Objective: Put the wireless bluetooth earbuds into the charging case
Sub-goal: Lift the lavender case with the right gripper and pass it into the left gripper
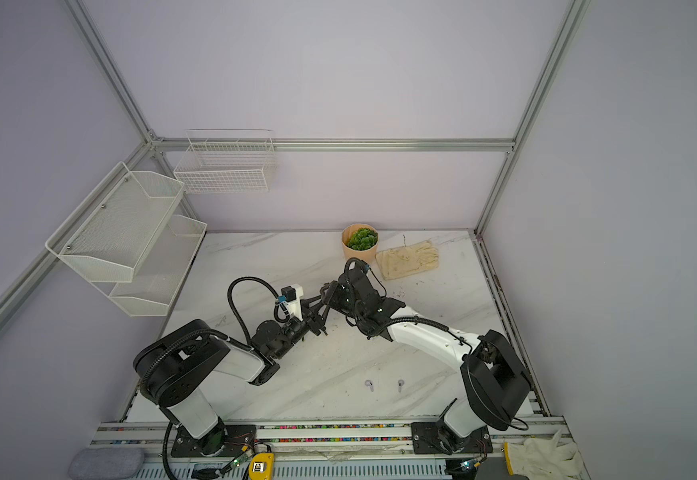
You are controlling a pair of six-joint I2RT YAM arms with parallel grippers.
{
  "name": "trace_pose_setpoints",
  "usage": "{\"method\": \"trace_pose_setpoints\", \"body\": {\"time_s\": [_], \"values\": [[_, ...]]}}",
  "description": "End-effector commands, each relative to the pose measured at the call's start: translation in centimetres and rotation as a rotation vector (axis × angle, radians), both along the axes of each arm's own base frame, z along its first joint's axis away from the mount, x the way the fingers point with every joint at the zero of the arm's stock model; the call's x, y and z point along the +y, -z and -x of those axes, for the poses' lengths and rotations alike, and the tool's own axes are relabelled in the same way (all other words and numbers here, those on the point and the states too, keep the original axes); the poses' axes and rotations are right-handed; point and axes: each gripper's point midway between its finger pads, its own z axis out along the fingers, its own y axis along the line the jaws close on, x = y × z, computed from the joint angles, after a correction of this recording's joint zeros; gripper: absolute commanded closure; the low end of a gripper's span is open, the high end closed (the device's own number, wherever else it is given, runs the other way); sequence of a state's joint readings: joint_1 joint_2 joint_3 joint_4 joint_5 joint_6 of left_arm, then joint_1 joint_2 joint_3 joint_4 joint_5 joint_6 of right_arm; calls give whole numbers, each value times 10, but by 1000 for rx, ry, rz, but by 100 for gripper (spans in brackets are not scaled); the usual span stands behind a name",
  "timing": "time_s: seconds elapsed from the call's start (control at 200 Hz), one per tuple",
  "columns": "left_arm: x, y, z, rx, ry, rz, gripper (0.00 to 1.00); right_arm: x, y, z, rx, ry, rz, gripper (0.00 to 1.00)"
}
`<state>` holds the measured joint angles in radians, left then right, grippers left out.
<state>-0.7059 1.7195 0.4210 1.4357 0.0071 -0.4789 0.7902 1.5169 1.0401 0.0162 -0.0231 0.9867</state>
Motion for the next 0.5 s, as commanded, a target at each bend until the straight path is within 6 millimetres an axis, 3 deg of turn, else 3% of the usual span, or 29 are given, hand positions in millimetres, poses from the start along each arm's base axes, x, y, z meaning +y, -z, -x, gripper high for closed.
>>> {"method": "trace_pose_setpoints", "body": {"time_s": [0.0,0.295,0.38,0.495], "values": [[-3,-42,-6,-107,7,85,69,3,-3,0,-4,4,-25,59],[-3,-46,-2,-127,19,77,81,5,-9,0,-21,-6,-31,55],[-2,-48,0,-136,24,73,83,5,-11,0,-27,-9,-30,48],[0,-50,3,-151,22,59,86,0,-25,1,-45,-15,-15,31]]}}
